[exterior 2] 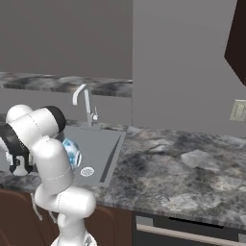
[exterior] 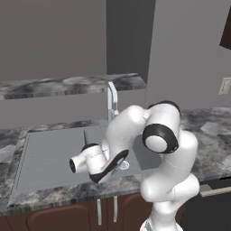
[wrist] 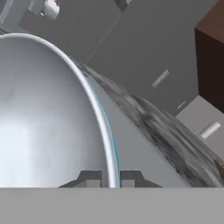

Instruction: Dump the onion and tangerine from the bowl so the bowl can be washed. Place the bowl in the sink after clearing the leftovers.

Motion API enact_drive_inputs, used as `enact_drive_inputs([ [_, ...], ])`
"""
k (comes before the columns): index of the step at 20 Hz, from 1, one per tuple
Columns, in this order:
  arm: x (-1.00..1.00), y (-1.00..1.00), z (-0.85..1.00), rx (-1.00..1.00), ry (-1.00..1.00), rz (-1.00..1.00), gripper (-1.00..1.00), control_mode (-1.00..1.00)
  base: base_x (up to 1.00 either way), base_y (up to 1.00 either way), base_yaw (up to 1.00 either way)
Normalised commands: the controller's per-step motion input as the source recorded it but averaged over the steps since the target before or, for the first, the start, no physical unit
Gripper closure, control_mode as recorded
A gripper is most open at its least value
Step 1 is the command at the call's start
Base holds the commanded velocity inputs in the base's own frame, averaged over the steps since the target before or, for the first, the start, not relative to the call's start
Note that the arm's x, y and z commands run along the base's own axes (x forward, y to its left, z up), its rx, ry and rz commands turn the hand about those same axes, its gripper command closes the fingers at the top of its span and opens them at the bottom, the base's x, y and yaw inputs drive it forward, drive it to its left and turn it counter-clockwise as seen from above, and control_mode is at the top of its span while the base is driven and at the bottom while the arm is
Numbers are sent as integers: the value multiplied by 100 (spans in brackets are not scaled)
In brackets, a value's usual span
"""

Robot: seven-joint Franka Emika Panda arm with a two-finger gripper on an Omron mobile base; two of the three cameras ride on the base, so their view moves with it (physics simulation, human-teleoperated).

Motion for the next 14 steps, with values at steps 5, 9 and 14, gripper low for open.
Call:
enact_drive_inputs([
  [5,-2,28,12,-21,-26,17,100,-100,0,0,0],
  [9,0,-40,19,1,-1,1,100,-100,0,0,0],
  [14,0,-66,31,14,0,0,100,-100,0,0,0],
])
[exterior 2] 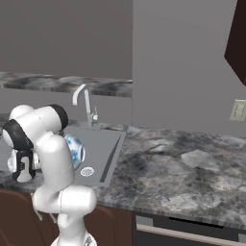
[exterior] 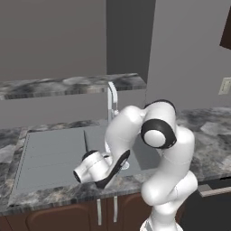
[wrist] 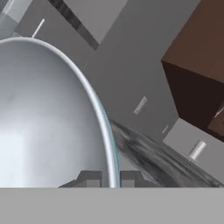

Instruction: Dump the onion and tangerine from the bowl so the bowl can be washed. Place the bowl in the sink after clearing the leftovers.

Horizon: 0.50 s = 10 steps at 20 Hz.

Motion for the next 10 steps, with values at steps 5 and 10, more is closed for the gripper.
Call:
enact_drive_inputs([
  [5,0,-68,37,28,4,-4,100,-100,0,0,0],
  [10,-2,-90,11,63,16,0,100,-100,0,0,0],
])
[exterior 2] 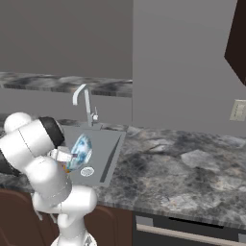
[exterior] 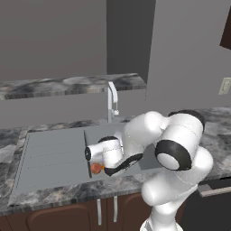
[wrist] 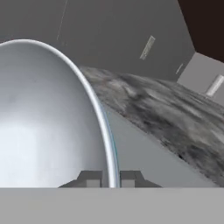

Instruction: Dump the onion and tangerine from the bowl so the bowl can be washed. Place the bowl in the sink after clearing the leftovers.

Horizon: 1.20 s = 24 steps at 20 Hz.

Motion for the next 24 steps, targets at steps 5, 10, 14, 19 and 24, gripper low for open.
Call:
enact_drive_inputs([
  [5,-6,-61,0,72,10,2,100,-100,0,0,0],
  [10,0,-54,0,70,6,9,100,-100,0,0,0],
  [14,0,-33,0,48,3,8,100,-100,0,0,0],
  [19,0,0,-12,3,3,-1,100,-100,0,0,0],
  [24,18,1,-21,0,23,-1,100,-100,0,0,0],
])
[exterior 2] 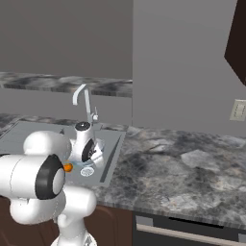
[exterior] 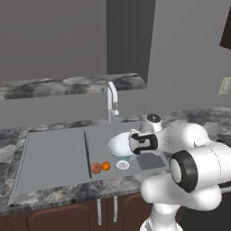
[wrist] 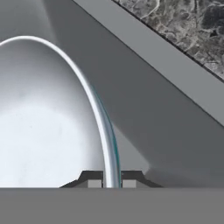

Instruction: Dump the onion and tangerine from the bowl so the bowl can be washed. Place the bowl in the sink after clearing the leftovers.

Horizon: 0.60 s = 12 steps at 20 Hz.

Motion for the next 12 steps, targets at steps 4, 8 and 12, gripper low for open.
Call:
enact_drive_inputs([
  [4,18,-2,0,2,28,0,100,-100,0,0,0],
  [8,-2,0,-13,6,0,0,100,-100,0,0,0],
  [12,-1,0,-81,8,0,0,100,-100,0,0,0],
])
